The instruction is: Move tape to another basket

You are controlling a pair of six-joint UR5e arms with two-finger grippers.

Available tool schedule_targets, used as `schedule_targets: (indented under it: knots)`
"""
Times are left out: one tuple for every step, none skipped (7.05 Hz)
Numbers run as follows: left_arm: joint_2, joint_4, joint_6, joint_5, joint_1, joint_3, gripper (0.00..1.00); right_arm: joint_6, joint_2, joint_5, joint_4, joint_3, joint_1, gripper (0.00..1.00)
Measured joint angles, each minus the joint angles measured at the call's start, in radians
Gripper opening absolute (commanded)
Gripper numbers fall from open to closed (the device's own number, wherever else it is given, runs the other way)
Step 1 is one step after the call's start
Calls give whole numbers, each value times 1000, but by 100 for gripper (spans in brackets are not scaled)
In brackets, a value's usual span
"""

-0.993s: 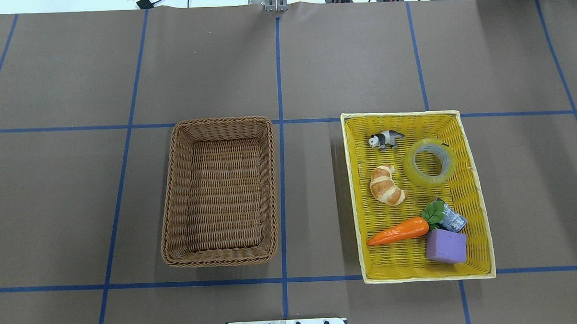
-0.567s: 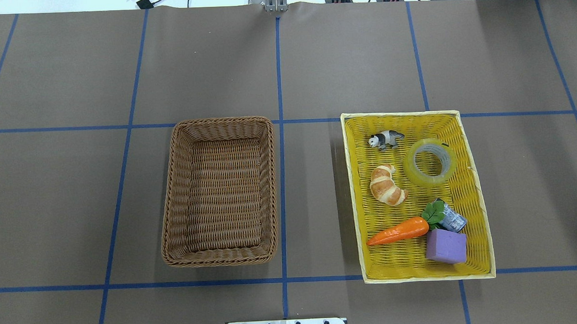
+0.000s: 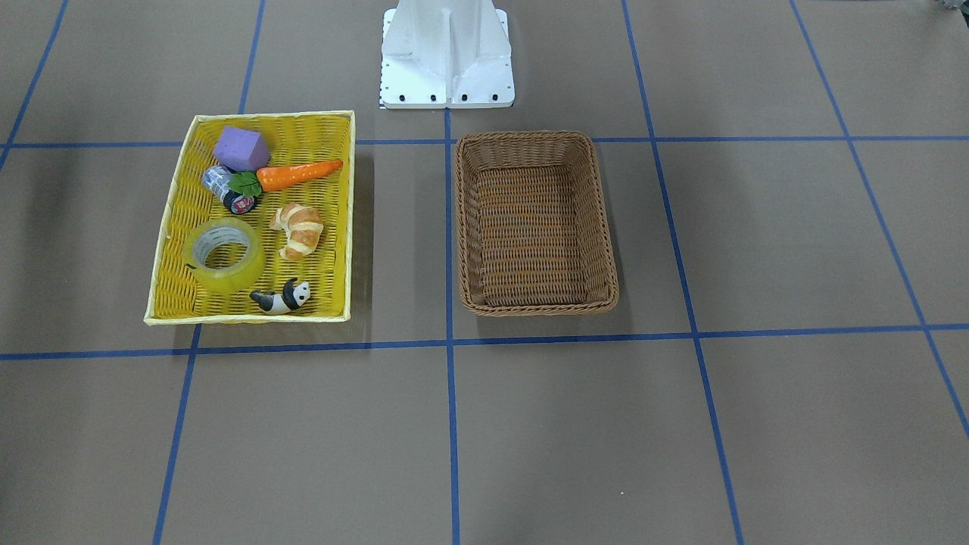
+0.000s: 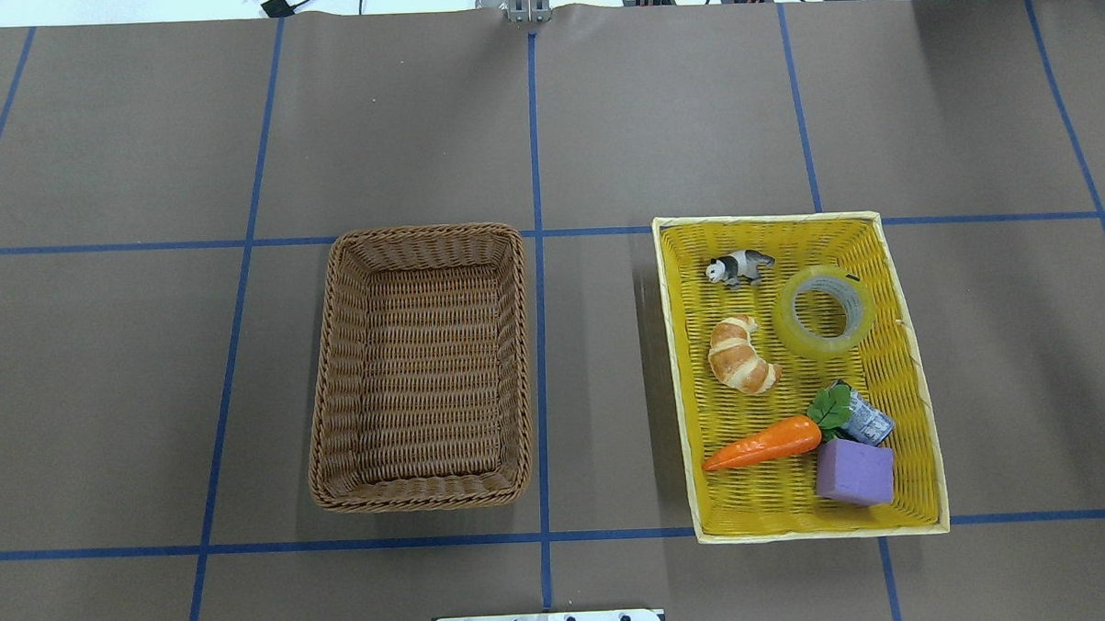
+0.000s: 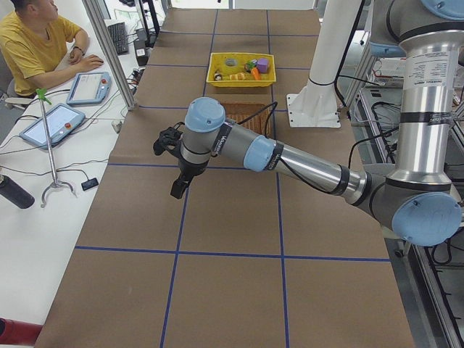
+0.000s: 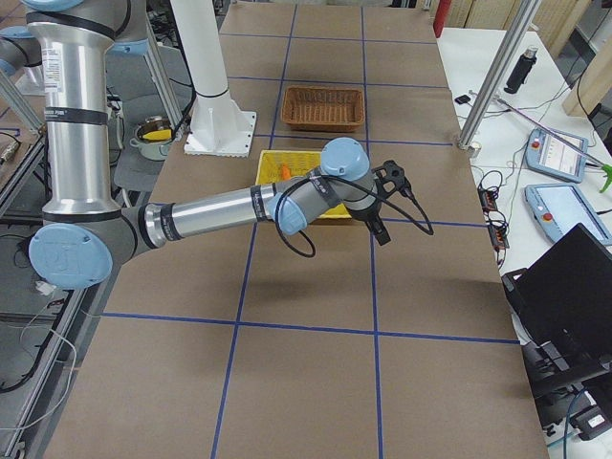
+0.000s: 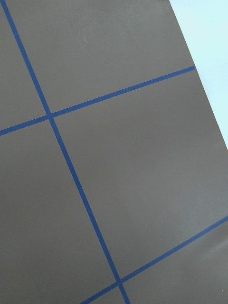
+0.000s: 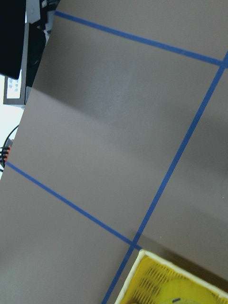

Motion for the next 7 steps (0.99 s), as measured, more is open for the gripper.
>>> schedule_targets:
  knots:
    - [0,-6,0,-1,2,3,99,73,30,-62,3,10,-93,95]
    - [0,-8,0,-1,3,4,99,108,45,-133,4,9,-182,93]
    - [0,-8,-1,-1,4,6,99,122,58,-198,3,5,-269,93]
    - [0,-8,-1,-1,5,9,99,128,76,-257,0,-4,-353,94]
    - [0,-8,-1,-1,5,12,99,131,90,-308,-2,-13,-420,94]
    - [0,-8,-1,-1,5,13,99,133,99,-364,-4,-21,-487,94]
    - [0,-8,-2,-1,5,14,99,134,104,-426,-6,-33,-545,94]
